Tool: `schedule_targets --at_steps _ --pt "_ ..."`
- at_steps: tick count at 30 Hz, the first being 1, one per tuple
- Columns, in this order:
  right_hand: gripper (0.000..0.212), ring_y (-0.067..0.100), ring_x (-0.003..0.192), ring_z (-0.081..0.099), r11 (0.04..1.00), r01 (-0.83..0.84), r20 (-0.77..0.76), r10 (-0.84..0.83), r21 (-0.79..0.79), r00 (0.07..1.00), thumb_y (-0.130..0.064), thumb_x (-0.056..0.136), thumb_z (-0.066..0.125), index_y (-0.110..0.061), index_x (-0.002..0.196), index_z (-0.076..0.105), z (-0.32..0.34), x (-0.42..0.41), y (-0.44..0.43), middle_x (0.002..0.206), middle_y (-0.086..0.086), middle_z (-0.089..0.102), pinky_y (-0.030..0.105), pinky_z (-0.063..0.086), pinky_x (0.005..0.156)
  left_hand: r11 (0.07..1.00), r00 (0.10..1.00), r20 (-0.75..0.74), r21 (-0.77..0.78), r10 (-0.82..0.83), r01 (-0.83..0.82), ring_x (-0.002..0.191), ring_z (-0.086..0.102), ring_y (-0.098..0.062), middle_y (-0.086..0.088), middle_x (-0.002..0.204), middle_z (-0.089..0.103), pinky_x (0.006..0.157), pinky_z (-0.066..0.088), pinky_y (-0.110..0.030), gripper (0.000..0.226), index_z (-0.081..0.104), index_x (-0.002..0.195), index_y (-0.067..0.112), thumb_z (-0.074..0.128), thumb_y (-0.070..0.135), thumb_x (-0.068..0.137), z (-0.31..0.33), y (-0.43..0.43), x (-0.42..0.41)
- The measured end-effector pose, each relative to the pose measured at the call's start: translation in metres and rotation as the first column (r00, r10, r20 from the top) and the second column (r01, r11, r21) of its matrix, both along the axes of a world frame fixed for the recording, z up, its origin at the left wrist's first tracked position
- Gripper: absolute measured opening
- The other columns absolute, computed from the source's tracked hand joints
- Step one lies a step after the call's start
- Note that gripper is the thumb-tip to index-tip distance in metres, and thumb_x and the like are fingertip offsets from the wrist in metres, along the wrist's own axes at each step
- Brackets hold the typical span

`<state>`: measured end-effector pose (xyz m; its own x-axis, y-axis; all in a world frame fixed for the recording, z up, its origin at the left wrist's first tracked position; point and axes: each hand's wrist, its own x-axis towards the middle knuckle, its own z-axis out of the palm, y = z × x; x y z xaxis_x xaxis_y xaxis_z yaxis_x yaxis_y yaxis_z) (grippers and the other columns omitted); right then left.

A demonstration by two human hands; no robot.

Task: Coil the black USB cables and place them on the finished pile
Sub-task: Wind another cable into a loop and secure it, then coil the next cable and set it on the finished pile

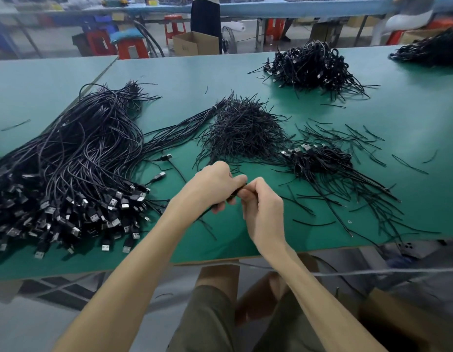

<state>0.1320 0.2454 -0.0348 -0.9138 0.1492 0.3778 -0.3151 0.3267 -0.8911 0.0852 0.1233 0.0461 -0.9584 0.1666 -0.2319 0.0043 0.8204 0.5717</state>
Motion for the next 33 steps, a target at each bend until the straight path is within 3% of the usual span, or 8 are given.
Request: schedule_targets --at_steps 9,12,15,20,23,26,29,33 --pt "0.025 0.024 0.067 0.069 0.953 0.045 0.204 0.018 -0.3 0.979 -0.026 0.106 0.052 -0.007 0.096 0.064 0.001 -0.01 0.013 0.082 0.011 0.073 0.033 0.052 0.057 0.946 0.992 -0.124 0.317 -0.026 0.064 0.07 0.076 -0.026 -0.006 0.097 0.07 0.069 0.064 -0.045 0.027 0.063 0.128 0.01 0.061 0.013 0.101 -0.017 0.004 0.015" --pt "0.029 0.029 0.077 0.068 0.969 0.036 0.248 0.027 -0.245 0.968 -0.035 0.104 0.055 -0.01 0.097 0.066 0.002 -0.011 0.015 0.086 0.008 0.073 0.047 0.057 0.071 0.935 0.974 -0.165 0.293 -0.156 0.199 0.073 0.075 -0.023 -0.005 0.103 0.064 0.065 0.064 -0.041 0.022 0.068 0.121 0.019 0.061 0.013 0.101 -0.024 0.002 0.022" --pt "0.026 0.02 0.072 0.071 0.969 0.046 0.25 0.017 -0.244 0.968 -0.033 0.101 0.061 -0.008 0.094 0.064 0.013 -0.012 0.026 0.083 0.006 0.073 0.038 0.056 0.062 0.882 0.965 -0.094 0.391 -0.244 0.261 0.08 0.076 -0.015 0.005 0.108 0.07 0.067 0.063 -0.035 0.025 0.067 0.124 0.026 0.061 0.017 0.101 -0.02 -0.012 0.021" --pt "0.015 0.018 0.056 0.065 0.904 0.131 0.294 -0.007 -0.407 0.956 -0.017 0.102 0.056 -0.003 0.096 0.056 0.056 -0.033 0.073 0.072 0.007 0.062 0.027 0.053 0.05 0.998 0.974 -0.222 0.067 0.033 -0.019 0.076 0.069 -0.012 0.001 0.111 0.073 0.07 0.057 -0.034 0.022 0.071 0.119 0.02 0.055 0.026 0.104 -0.019 -0.051 0.006" --pt "0.02 0.012 0.049 0.054 0.96 0.16 0.363 -0.068 -0.23 0.929 -0.021 0.101 0.055 -0.006 0.094 0.065 0.077 -0.052 0.105 0.069 0.002 0.053 0.024 0.043 0.046 0.964 0.952 -0.28 -0.194 0.124 -0.183 0.1 0.064 -0.026 -0.005 0.116 0.069 0.086 0.053 -0.04 0.023 0.069 0.118 0.015 0.052 0.023 0.104 -0.027 -0.079 -0.002" --pt "0.034 0.018 0.056 0.054 0.964 0.156 0.378 -0.23 0.215 0.897 -0.029 0.098 0.058 0.003 0.094 0.066 0.086 -0.072 0.13 0.07 0.006 0.052 0.03 0.045 0.056 0.888 0.947 -0.293 -0.389 0.132 -0.245 0.111 0.056 -0.037 -0.019 0.121 0.06 0.094 0.049 -0.047 0.025 0.062 0.112 0.002 0.057 0.024 0.103 -0.035 -0.093 -0.007" --pt "0.034 0.033 0.087 0.063 0.744 0.151 0.265 -0.409 0.651 0.873 -0.032 0.098 0.062 0.001 0.104 0.063 0.08 -0.082 0.141 0.096 0.015 0.066 0.045 0.055 0.082 0.799 0.928 -0.348 -0.517 0.132 -0.308 0.119 0.048 -0.039 -0.022 0.127 0.051 0.099 0.04 -0.045 0.023 0.055 0.115 0.001 0.057 0.02 0.103 -0.041 -0.1 -0.012" --pt "0.029 0.036 0.101 0.057 0.596 0.14 0.19 -0.456 0.791 0.869 -0.028 0.099 0.064 -0.004 0.114 0.061 0.058 -0.079 0.144 0.114 0.017 0.058 0.046 0.049 0.089 0.776 0.913 -0.37 -0.522 0.169 -0.355 0.118 0.055 -0.04 -0.022 0.126 0.058 0.098 0.04 -0.045 0.023 0.051 0.12 0.001 0.058 0.014 0.101 -0.046 -0.111 -0.021"
